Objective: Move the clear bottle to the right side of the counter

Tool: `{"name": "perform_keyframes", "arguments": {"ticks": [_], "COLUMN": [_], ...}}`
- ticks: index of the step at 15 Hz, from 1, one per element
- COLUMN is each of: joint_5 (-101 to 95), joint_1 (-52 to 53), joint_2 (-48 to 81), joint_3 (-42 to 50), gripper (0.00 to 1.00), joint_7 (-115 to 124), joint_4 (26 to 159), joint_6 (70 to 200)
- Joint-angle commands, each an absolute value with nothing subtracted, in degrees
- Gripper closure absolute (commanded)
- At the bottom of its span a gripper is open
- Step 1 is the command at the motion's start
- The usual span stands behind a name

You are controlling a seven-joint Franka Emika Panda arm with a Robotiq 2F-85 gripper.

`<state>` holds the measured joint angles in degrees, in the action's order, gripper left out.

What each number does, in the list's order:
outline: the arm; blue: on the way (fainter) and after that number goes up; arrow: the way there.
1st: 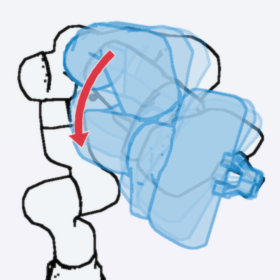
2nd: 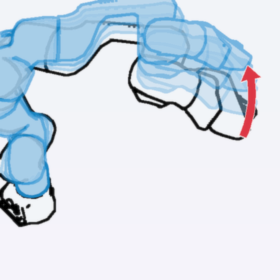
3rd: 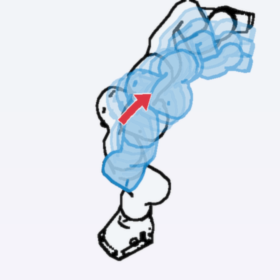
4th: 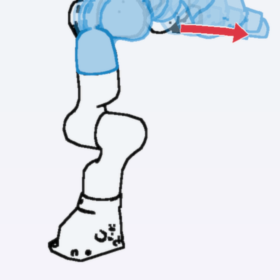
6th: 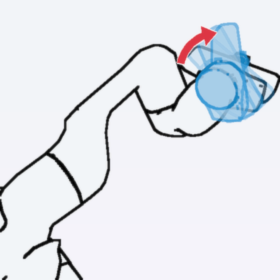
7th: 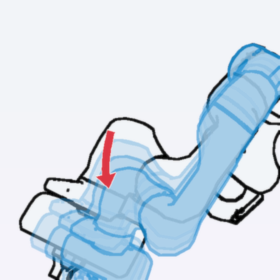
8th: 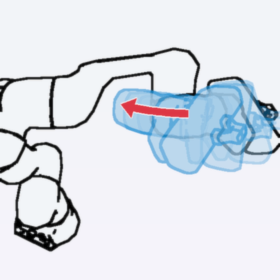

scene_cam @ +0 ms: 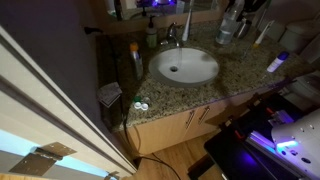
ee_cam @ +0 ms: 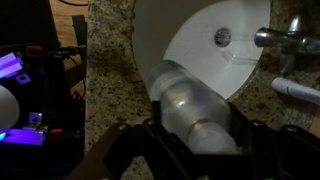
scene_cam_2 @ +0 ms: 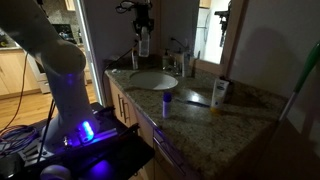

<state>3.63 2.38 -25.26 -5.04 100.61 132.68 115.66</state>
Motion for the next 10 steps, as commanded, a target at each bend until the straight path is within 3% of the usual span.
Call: {"name": "perform_keyframes", "arguments": {"ticks": [1, 10], "joint_5": [1.42, 0.04], "joint_1": [-4.11, -17.31], "joint_2": [-21.08, -25.2], "joint_3": [-3.69, 7.47], "gripper": [0.62, 0.62], "joint_7": [105.07, 111.57], "joint_4": [131.79, 133.05], "joint_6": [119.25, 119.01]}}
